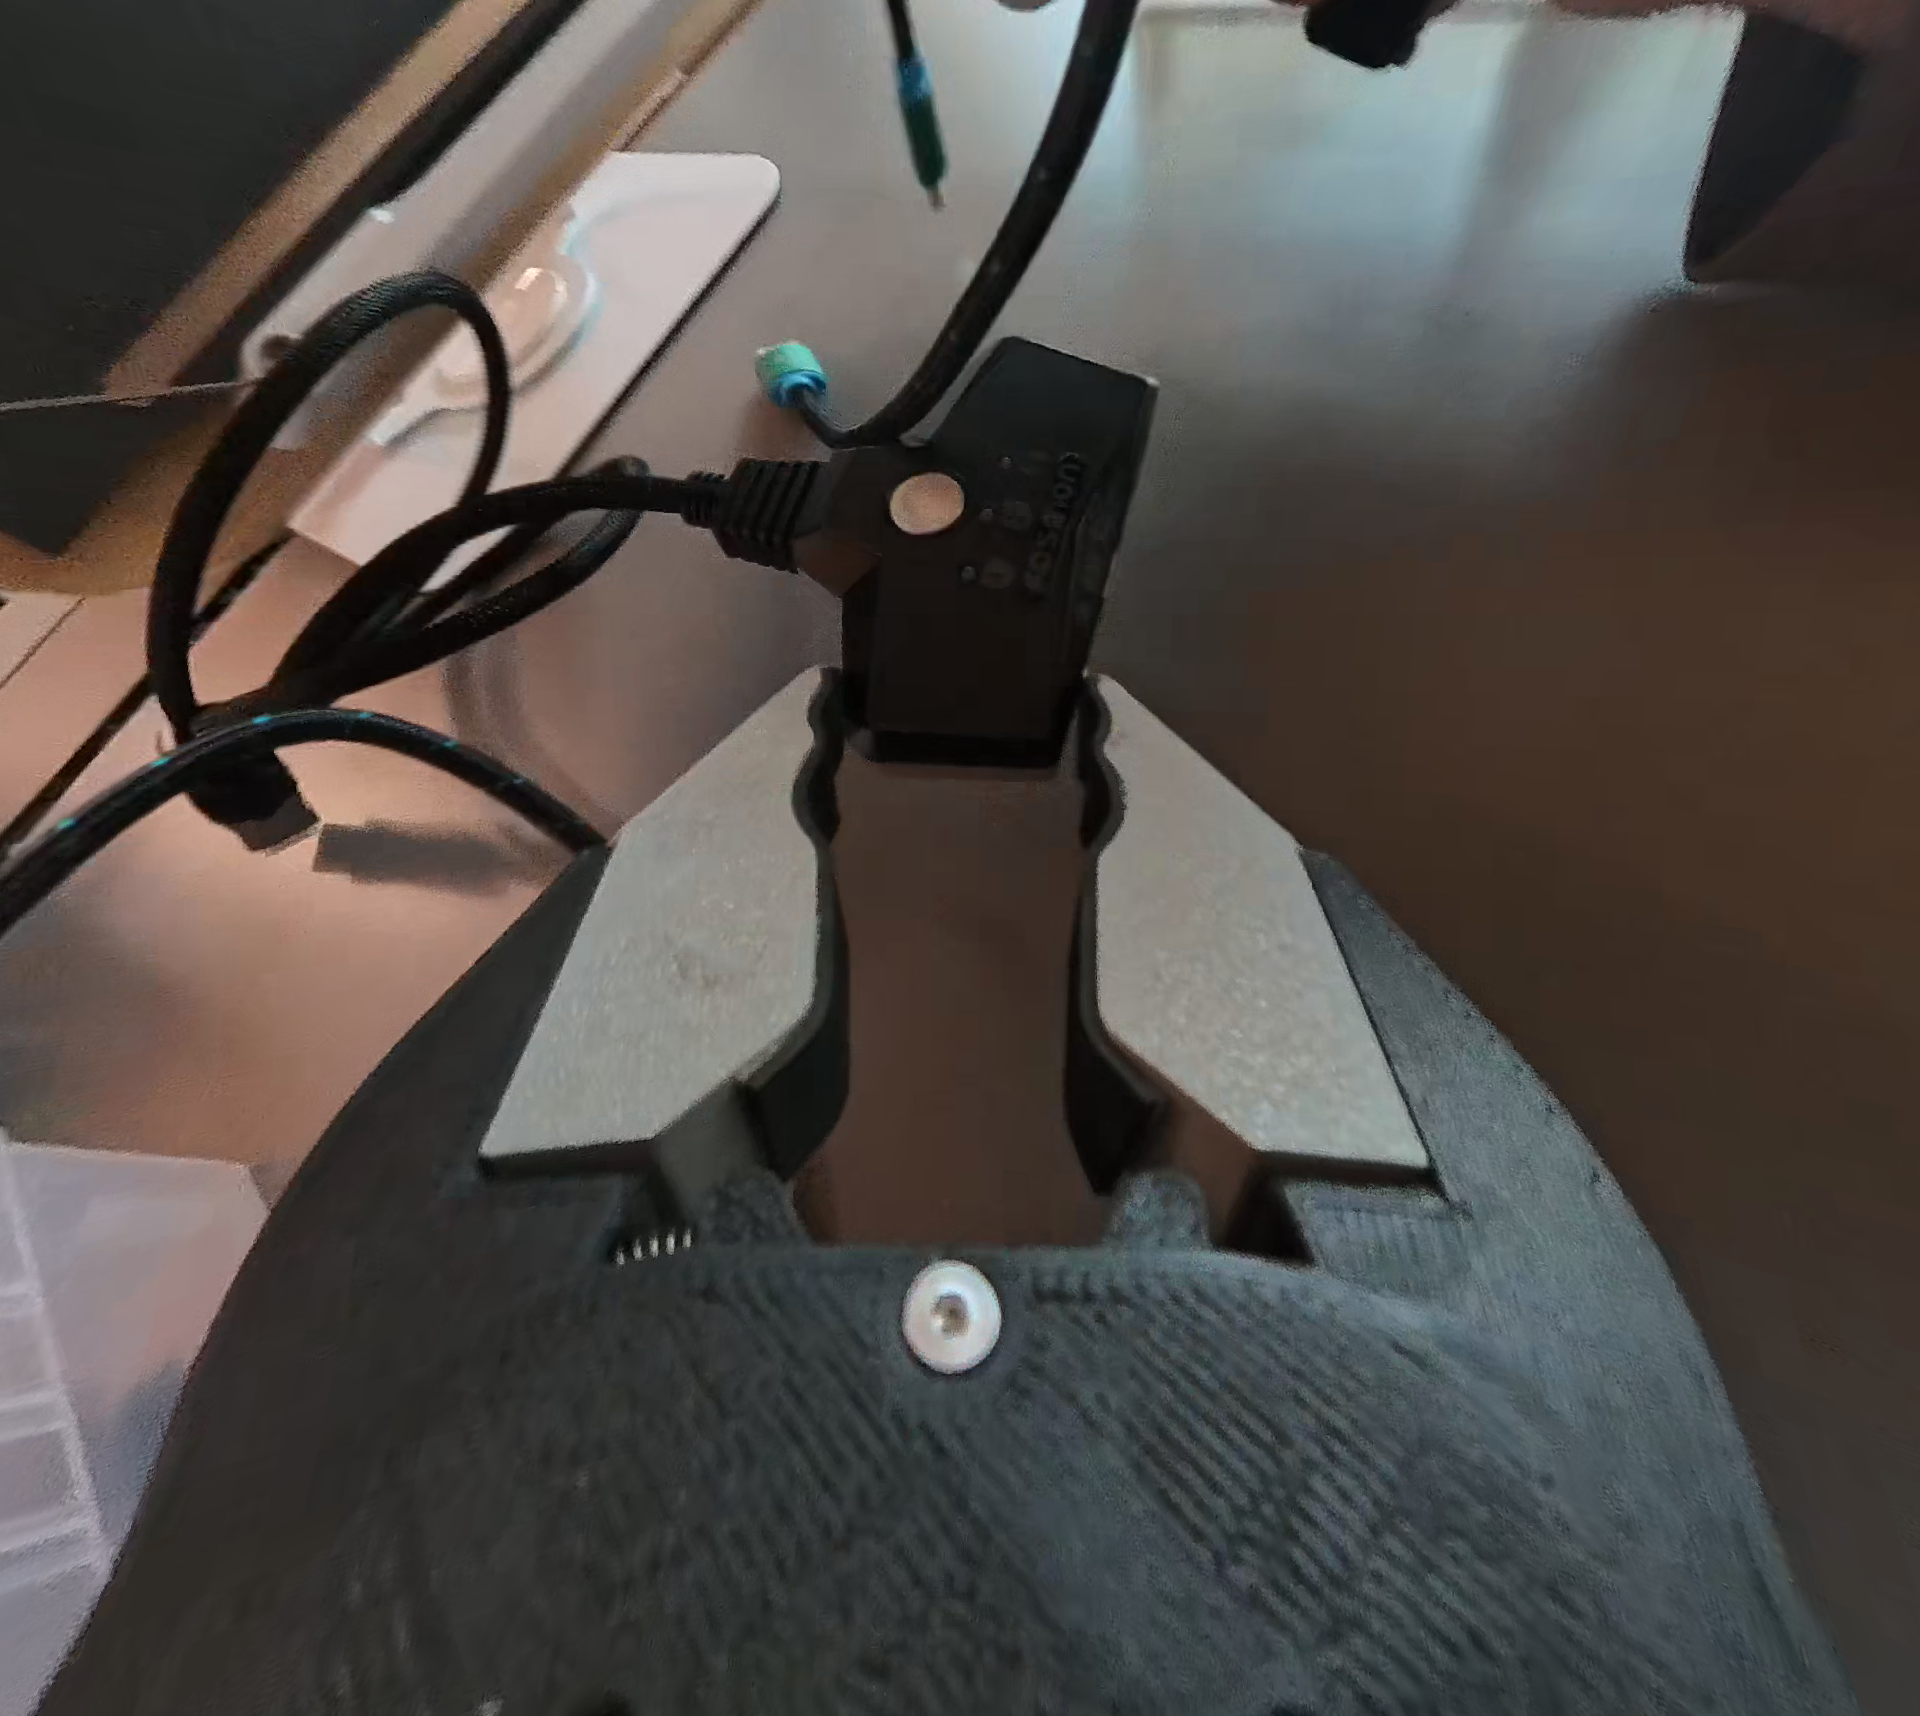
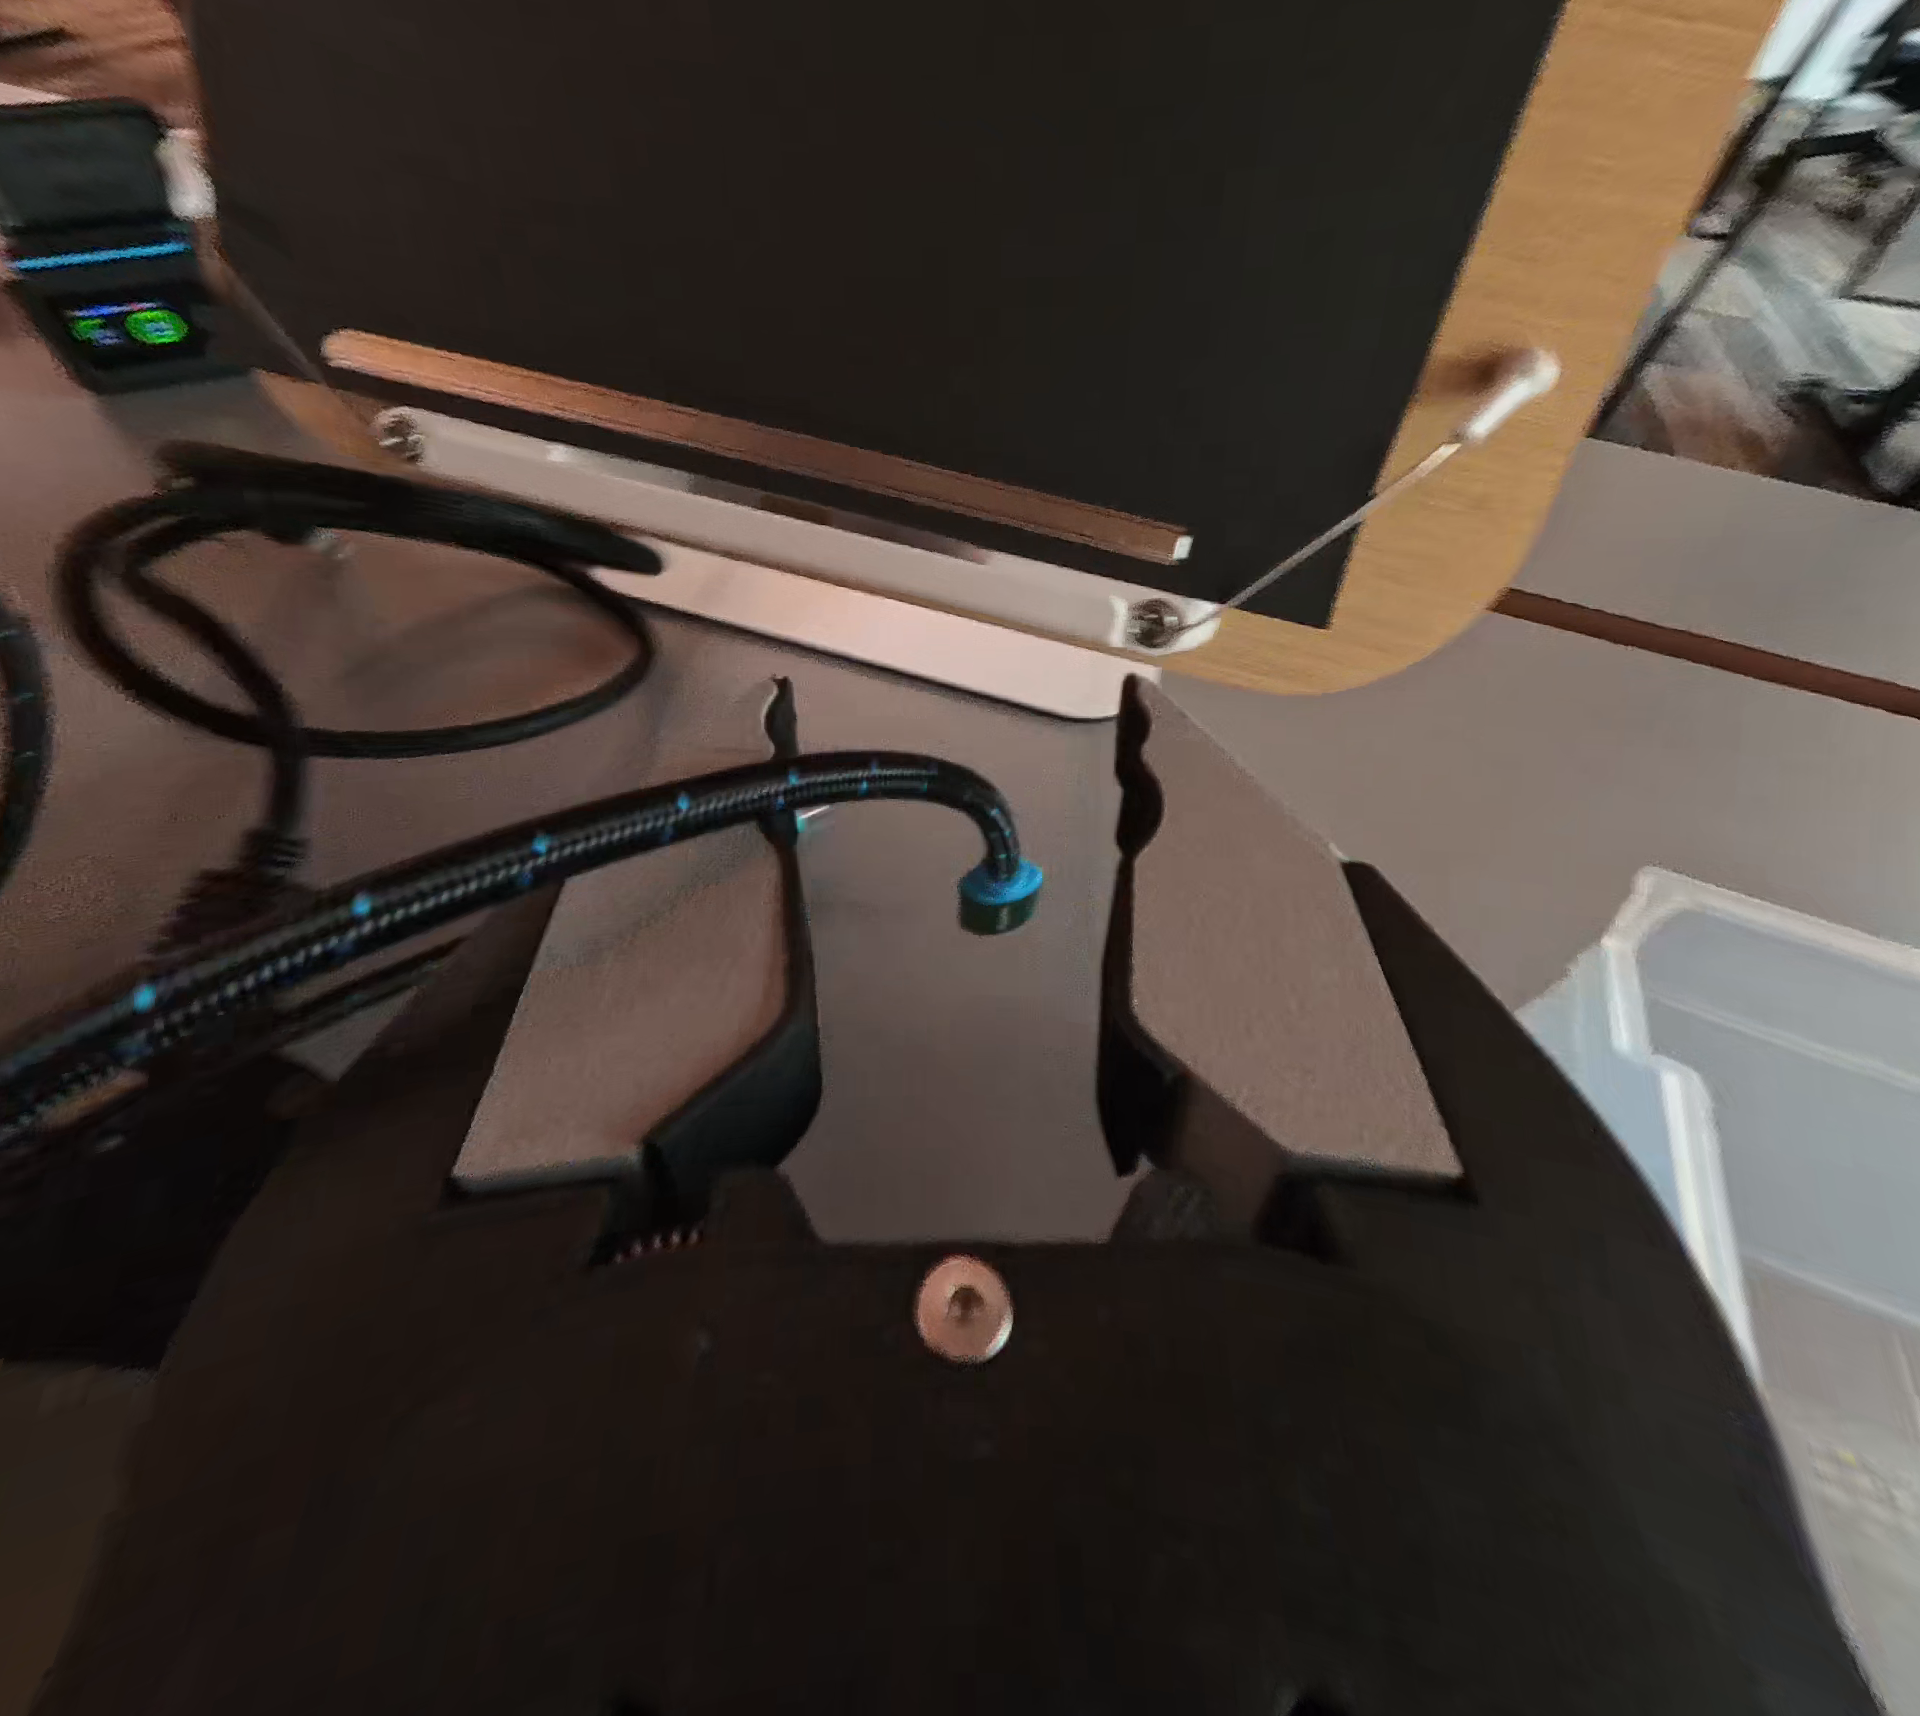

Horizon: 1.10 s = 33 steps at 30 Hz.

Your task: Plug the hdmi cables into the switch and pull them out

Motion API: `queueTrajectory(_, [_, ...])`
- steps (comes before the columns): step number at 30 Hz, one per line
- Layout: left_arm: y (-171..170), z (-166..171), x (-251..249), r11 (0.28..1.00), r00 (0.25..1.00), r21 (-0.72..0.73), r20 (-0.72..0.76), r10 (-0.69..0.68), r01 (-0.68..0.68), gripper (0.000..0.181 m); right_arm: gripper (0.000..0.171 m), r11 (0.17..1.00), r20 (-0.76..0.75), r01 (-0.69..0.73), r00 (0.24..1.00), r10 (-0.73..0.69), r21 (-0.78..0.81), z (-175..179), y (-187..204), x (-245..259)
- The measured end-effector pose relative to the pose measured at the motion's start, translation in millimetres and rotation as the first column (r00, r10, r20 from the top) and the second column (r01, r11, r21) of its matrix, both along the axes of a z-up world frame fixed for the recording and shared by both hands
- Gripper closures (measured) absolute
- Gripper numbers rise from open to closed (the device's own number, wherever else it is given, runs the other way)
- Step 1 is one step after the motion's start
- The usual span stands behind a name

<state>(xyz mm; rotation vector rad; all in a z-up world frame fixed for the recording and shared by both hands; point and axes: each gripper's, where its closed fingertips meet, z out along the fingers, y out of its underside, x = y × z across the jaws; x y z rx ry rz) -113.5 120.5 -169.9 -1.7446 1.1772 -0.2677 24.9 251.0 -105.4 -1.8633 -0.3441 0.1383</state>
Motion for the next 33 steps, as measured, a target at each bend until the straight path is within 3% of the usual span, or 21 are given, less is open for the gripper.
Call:
queueTrajectory(1, [2,4,-2,1.0,1.0,0.009,0.02,0.015,-0.015,0.137,0.11,0.999,0.018,0.037,0.999,-0.037,0.017,2,1,6])
queueTrajectory(4, [7,11,-5,0.999,0.997,0.02,0.068,0.045,-0.047,0.137,0.103,0.995,0.109,0.097,0.989,-0.101,0.039,5,0,16])
queueTrajectory(7, [11,15,-8,0.997,0.994,0.033,0.086,0.069,-0.072,0.137,0.109,0.988,0.319,0.145,0.935,-0.155,0.055,7,-4,23])
queueTrajectory(10, [15,21,-9,0.994,0.989,0.052,0.116,0.088,-0.095,0.137,0.109,0.989,0.539,0.082,0.842,-0.003,-0.122,-25,-20,10])
queueTrajectory(12, [17,25,-10,0.993,0.984,0.048,0.145,0.098,-0.106,0.137,0.102,0.97,0.55,0.069,0.832,0.073,-0.233,-38,-32,4])
queueTrajectory(15, [20,31,-10,0.991,0.979,0.064,0.172,0.106,-0.118,0.137,0.1,0.93,0.528,0.029,0.829,0.183,-0.367,-38,-52,0])
queueTrajectory(19, [18,40,-11,0.991,0.97,0.065,0.222,0.099,-0.115,0.138,0.095,0.888,0.628,0.108,0.745,0.226,-0.448,-16,-79,22])
queueTrajectory(24, [15,55,-13,0.995,0.938,0.024,0.337,0.081,-0.094,0.138,0.099,0.89,0.63,0.069,0.731,0.262,-0.45,4,-115,21])
queueTrajectory(27, [10,63,-12,0.998,0.921,0.02,0.385,0.054,-0.067,0.138,0.103,0.9,0.573,0.036,0.782,0.246,-0.435,17,-134,19])
queueTrajectory(30, [6,70,-10,0.999,0.903,0.017,0.428,0.027,-0.038,0.138,0.104,0.879,0.44,-0.111,0.833,0.337,-0.463,23,-156,3])
queueTrajectory(33, [-1,77,-7,1.0,0.878,-0.005,0.478,-0.013,0.018,0.138,0.103,0.89,0.254,-0.326,0.875,0.411,-0.318,45,-153,-36])
